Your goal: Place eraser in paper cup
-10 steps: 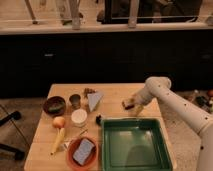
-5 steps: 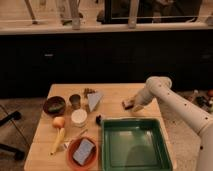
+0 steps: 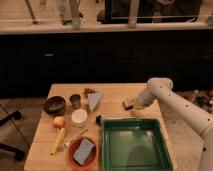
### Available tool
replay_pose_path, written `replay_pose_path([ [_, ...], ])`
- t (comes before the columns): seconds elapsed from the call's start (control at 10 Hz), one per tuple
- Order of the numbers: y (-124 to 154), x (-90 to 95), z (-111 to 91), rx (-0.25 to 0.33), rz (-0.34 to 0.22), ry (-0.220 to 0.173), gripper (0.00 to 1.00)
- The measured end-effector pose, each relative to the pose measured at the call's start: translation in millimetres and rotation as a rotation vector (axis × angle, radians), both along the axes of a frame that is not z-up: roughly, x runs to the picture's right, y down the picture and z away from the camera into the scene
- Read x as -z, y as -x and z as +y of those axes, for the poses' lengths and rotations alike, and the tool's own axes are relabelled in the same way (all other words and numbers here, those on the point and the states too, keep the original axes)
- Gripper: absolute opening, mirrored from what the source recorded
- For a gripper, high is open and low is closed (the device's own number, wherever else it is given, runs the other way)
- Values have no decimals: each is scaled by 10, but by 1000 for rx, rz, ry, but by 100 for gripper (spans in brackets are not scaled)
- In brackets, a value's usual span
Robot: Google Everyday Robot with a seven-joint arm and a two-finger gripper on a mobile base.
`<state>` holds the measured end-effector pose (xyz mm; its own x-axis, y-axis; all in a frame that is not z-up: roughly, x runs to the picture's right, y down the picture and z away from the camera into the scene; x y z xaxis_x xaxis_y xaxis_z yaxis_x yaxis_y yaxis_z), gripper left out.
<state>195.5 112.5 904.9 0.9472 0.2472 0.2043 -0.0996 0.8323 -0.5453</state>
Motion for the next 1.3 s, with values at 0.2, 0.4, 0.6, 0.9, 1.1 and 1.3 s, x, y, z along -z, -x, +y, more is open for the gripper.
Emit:
replay_pose_path([
  [0.2,86,-10,-71,50,18,4,64],
  [0.4,107,-3,-135,87,30,13,78],
  [0.6,136,-9,-224,133,29,17,80],
  [0.9,9,-108,-244,173,23,33,80],
  [1.1,-207,-213,-180,182,28,42,80],
  [1.3,-283,-308,-138,183,28,48,80],
])
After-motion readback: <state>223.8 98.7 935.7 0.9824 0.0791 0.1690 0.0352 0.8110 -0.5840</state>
